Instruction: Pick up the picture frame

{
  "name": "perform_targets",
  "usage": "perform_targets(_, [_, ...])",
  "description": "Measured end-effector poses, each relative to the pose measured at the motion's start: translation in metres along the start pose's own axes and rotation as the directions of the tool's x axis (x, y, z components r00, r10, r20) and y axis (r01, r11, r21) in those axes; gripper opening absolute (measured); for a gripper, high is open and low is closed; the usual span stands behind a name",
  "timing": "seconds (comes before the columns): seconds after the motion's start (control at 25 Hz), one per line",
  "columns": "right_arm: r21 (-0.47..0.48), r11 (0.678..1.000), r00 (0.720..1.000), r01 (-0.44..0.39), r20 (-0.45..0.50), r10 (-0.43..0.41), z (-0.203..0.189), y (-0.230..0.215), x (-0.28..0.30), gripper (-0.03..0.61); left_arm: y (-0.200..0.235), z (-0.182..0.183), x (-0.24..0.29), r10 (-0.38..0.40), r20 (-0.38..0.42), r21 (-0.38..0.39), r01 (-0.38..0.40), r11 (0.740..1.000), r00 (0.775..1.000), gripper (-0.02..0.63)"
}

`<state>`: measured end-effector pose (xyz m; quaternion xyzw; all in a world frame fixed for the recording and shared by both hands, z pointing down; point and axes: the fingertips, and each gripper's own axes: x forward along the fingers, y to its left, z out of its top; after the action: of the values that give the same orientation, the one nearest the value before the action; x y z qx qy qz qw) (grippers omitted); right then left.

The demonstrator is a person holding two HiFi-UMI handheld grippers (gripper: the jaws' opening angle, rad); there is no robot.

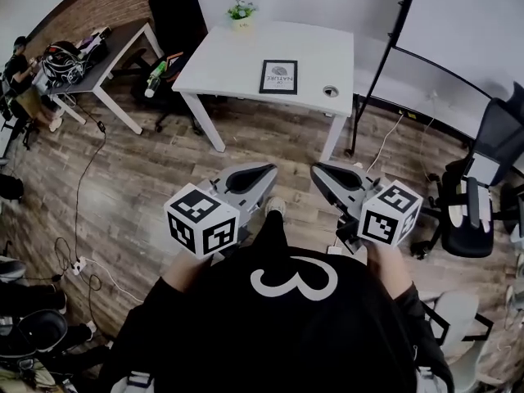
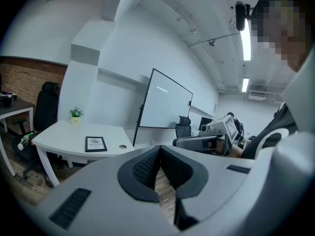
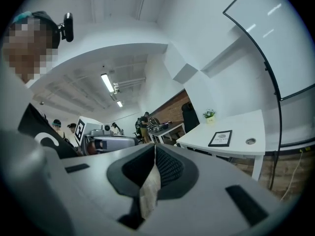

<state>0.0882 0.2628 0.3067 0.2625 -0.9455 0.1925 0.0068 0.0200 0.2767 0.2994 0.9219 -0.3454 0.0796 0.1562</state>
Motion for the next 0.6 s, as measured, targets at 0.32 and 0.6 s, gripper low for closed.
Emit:
perform_targets(0.32, [0.018,1.000,1.000,-0.004,-0.011,0.004,0.010,-0.031,0.036,0.026,0.048,0.008,0.021,0.008,0.010,-0.036,-0.007,0.999,1.000,0.017])
perform_targets(0.6, [0.049,0.998,0.999,0.032,-0.028,-0.031,0.026,-0.076,0.071,0.026,0.100,0.019,0.053,-0.019,-0.005,-0.073,0.018,0.997,1.000,0.017])
